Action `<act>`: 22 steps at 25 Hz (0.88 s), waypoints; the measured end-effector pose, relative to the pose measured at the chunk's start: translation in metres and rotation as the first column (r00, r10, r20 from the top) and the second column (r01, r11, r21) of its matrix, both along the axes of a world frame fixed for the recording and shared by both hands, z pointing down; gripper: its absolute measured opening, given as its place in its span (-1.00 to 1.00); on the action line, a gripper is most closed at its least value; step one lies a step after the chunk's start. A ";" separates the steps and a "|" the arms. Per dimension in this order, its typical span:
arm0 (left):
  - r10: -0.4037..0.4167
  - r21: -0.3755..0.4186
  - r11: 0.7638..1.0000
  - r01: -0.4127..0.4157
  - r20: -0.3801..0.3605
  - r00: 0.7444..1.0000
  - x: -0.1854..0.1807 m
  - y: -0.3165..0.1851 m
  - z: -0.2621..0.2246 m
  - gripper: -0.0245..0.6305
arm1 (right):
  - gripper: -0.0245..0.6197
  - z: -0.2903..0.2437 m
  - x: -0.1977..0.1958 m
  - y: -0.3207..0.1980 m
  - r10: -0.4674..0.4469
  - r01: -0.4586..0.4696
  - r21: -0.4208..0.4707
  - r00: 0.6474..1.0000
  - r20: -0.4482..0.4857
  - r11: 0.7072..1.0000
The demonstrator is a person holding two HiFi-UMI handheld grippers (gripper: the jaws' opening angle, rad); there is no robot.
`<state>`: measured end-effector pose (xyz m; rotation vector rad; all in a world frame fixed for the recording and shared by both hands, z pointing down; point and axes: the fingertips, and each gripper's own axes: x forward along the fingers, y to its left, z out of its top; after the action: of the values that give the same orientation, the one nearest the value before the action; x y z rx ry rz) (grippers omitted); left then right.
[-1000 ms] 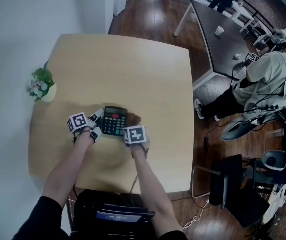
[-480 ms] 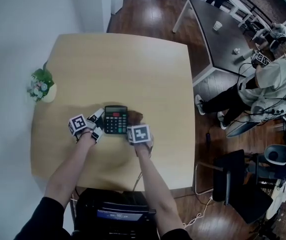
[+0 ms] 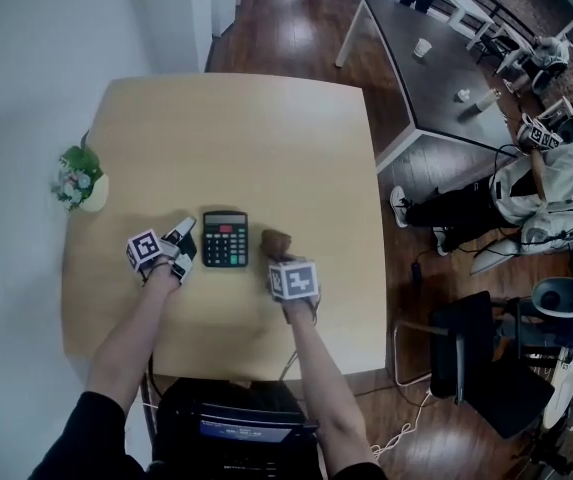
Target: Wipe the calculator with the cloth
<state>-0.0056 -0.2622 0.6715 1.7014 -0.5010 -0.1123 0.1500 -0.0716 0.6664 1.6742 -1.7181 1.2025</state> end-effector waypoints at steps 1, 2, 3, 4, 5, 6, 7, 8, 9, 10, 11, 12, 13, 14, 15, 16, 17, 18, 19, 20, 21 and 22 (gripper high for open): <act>0.004 0.003 1.000 -0.004 -0.003 1.000 0.001 0.001 -0.001 -0.92 | -0.72 0.000 -0.001 0.003 -0.002 0.002 0.002 1.000 0.005 1.000; 0.015 0.009 1.000 -0.015 -0.002 1.000 0.003 0.003 -0.001 -0.92 | -0.72 0.001 -0.004 0.007 -0.006 0.006 0.003 1.000 0.012 1.000; 0.030 0.015 0.999 -0.030 0.007 1.000 0.006 0.004 -0.001 -0.92 | -0.72 0.003 -0.008 0.009 -0.013 0.013 0.000 1.000 0.021 1.000; 0.043 0.021 0.999 -0.044 0.019 0.999 0.008 0.005 -0.001 -0.92 | -0.72 0.005 -0.013 0.009 -0.026 0.026 -0.007 0.999 0.030 1.000; 0.051 0.026 0.998 -0.052 0.027 0.998 0.011 0.005 -0.001 -0.92 | -0.72 0.009 -0.019 0.007 -0.043 0.044 -0.015 0.999 0.033 0.999; 0.054 0.027 0.998 -0.055 0.030 0.998 0.013 0.005 -0.001 -0.92 | -0.72 0.013 -0.026 0.004 -0.067 0.068 -0.025 0.997 0.028 0.997; 0.057 0.025 0.998 -0.058 0.029 0.998 0.016 0.005 -0.001 -0.92 | -0.72 0.016 -0.032 0.001 -0.094 0.095 -0.034 0.995 0.017 0.995; 0.060 0.024 0.998 -0.061 0.028 0.998 0.018 0.005 -0.001 -0.92 | -0.72 0.017 -0.038 -0.002 -0.120 0.120 -0.041 0.993 0.006 0.992; 0.062 0.023 0.998 -0.063 0.026 0.998 0.021 0.005 0.000 -0.92 | -0.72 0.018 -0.044 -0.005 -0.140 0.140 -0.046 0.990 -0.004 0.989; 0.064 0.022 0.998 -0.064 0.024 0.998 0.022 0.004 0.000 -0.92 | -0.72 0.018 -0.048 -0.007 -0.153 0.152 -0.051 0.988 -0.010 0.987; 0.065 0.021 0.998 -0.066 0.022 0.998 0.024 0.003 0.000 -0.92 | -0.72 0.018 -0.051 -0.008 -0.159 0.158 -0.058 0.987 -0.012 0.986; 0.068 0.021 0.997 -0.068 0.020 0.998 0.025 0.003 0.000 -0.92 | -0.72 0.018 -0.053 -0.008 -0.161 0.160 -0.066 0.987 -0.017 0.985; 0.071 0.020 0.997 -0.071 0.019 0.997 0.025 0.002 0.000 -0.92 | -0.72 0.019 -0.052 -0.007 -0.161 0.158 -0.074 0.987 -0.028 0.985; 0.074 0.018 0.997 -0.075 0.020 0.997 0.026 0.003 0.000 -0.92 | -0.72 0.020 -0.050 -0.007 -0.159 0.155 -0.081 0.986 -0.043 0.985; 0.078 0.016 0.997 -0.078 0.022 0.997 0.025 0.004 0.000 -0.92 | -0.72 0.020 -0.048 -0.007 -0.157 0.152 -0.085 0.986 -0.057 0.985; 0.079 0.015 0.997 -0.080 0.024 0.997 0.024 0.005 0.001 -0.92 | -0.72 0.019 -0.045 -0.006 -0.153 0.147 -0.087 0.986 -0.070 0.985; 0.076 0.014 0.997 -0.077 0.023 0.997 0.022 0.006 0.002 -0.93 | -0.72 0.019 -0.042 -0.004 -0.146 0.139 -0.090 0.986 -0.078 0.986; 0.069 0.014 0.998 -0.069 0.017 0.997 0.019 0.006 0.002 -0.93 | -0.72 0.019 -0.039 -0.001 -0.135 0.128 -0.090 0.988 -0.075 0.988; 0.059 0.017 0.998 -0.060 0.009 0.998 0.015 0.006 0.001 -0.93 | -0.72 0.016 -0.036 0.001 -0.118 0.114 -0.074 0.991 -0.057 0.991; 0.052 0.025 0.998 -0.052 -0.011 0.999 0.010 0.007 -0.004 -0.93 | -0.72 0.008 -0.033 0.004 -0.092 0.090 -0.038 0.995 -0.027 0.995; 0.046 0.038 0.998 -0.045 -0.050 0.998 0.005 0.010 -0.014 -0.93 | -0.72 -0.005 -0.027 0.007 -0.052 0.052 0.014 0.999 0.012 0.999; 0.040 0.052 0.998 -0.035 -0.105 0.994 0.000 0.015 -0.030 -0.93 | -0.72 -0.023 -0.020 0.014 -0.002 -0.003 0.076 0.998 0.067 0.997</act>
<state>-0.0060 -0.2468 0.6411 1.7432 -0.3893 -0.1886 0.1305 -0.0580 0.6434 1.6954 -1.8254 1.2209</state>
